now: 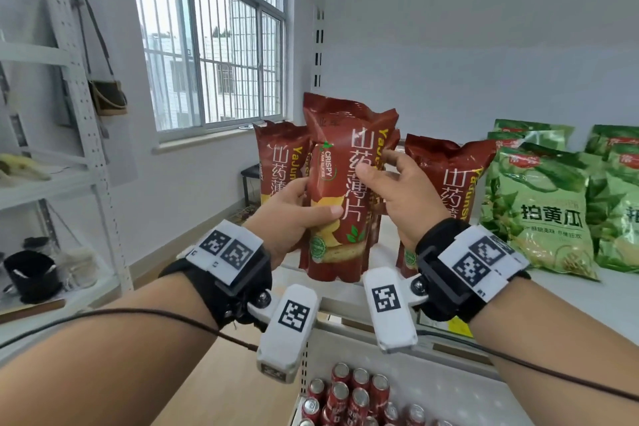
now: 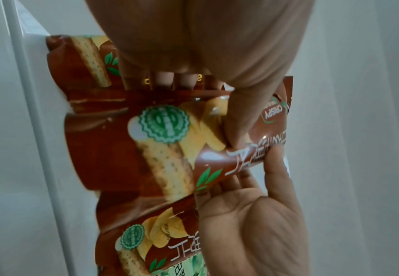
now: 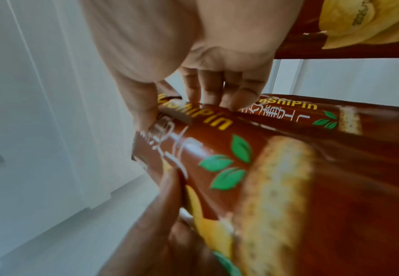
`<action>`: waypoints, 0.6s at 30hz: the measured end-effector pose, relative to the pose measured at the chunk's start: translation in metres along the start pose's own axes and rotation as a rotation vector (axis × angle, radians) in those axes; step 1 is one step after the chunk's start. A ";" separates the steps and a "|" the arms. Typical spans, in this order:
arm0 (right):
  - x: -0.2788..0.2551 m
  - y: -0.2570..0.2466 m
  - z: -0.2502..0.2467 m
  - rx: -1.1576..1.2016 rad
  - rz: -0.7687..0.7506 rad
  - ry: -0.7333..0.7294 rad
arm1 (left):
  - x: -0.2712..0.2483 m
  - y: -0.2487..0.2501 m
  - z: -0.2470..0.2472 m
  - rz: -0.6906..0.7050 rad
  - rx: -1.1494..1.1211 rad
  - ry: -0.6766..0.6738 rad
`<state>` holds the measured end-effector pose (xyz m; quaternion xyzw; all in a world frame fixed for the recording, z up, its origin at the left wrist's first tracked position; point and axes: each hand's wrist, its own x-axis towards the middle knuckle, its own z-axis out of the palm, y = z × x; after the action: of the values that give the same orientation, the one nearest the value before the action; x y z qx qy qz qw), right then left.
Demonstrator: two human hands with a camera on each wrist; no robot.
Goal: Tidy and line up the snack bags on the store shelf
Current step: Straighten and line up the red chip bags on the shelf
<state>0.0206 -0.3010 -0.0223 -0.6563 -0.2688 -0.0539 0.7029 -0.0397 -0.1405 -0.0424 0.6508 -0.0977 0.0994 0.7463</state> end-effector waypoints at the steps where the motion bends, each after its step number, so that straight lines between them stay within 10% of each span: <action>1: -0.002 0.000 0.001 -0.004 0.009 -0.014 | 0.000 0.002 -0.002 0.010 -0.017 0.013; 18: -0.027 -0.005 0.034 0.039 -0.016 -0.119 | -0.012 0.019 -0.016 0.096 -0.093 0.143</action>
<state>-0.0150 -0.2768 -0.0307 -0.6425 -0.3164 -0.0152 0.6977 -0.0564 -0.1225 -0.0298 0.6013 -0.0797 0.1768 0.7751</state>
